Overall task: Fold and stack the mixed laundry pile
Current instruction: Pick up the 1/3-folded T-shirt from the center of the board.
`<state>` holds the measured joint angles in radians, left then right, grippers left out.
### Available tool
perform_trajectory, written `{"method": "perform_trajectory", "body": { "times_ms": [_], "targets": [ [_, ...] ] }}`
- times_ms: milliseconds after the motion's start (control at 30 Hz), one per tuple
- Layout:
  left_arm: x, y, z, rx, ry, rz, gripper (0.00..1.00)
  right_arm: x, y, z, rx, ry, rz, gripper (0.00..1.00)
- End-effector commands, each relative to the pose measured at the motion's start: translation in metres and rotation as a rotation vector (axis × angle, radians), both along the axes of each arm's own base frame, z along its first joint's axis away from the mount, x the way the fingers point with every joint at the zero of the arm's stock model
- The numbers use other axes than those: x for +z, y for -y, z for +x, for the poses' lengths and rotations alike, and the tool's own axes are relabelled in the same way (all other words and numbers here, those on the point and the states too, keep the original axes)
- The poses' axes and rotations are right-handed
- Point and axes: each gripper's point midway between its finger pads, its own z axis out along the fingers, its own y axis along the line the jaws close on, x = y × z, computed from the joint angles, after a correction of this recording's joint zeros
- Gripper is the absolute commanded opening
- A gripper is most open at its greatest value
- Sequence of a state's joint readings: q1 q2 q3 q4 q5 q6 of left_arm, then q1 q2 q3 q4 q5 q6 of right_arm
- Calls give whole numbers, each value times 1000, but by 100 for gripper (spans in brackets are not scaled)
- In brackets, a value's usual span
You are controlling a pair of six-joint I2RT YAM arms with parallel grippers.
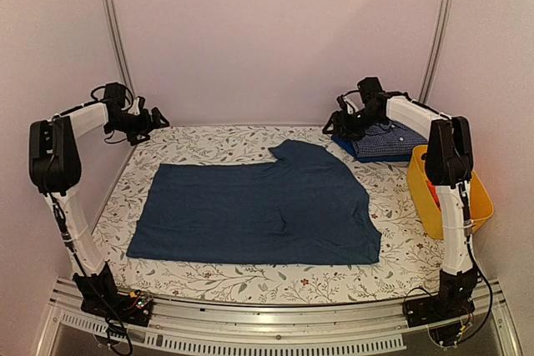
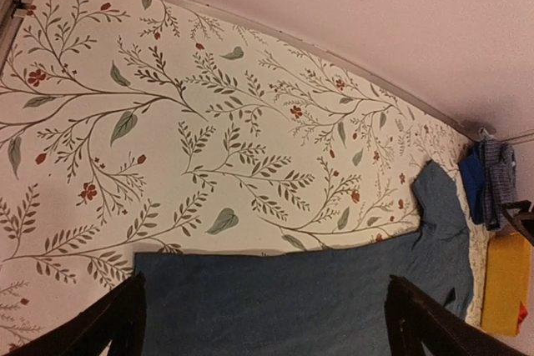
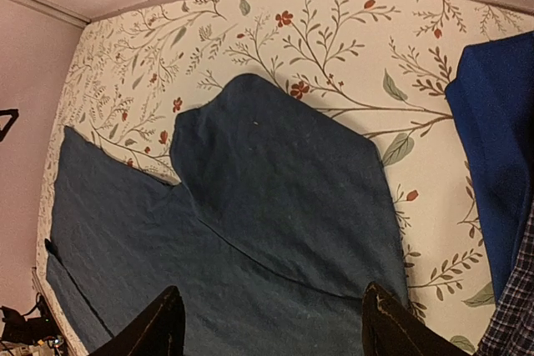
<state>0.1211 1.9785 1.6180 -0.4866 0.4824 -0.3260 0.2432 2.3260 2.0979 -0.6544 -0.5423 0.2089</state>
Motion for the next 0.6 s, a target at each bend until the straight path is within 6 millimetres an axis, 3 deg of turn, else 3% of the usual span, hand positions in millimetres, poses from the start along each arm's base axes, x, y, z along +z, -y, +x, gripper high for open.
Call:
{"method": "perform_trajectory", "body": {
  "times_ms": [0,200,400,567],
  "targets": [
    [-21,5,-3,-24,-68,90,100,-57,3,-12,13,-63,-244,70],
    [-37,12,-3,-38,-104,106,100,-79,5,-2,-18,-23,-406,63],
    [-48,11,-2,-47,-130,119,98,-110,7,2,-22,-50,-456,56],
    [-51,12,1,-56,-138,123,95,-124,13,4,-27,-44,-509,52]
  ]
}}
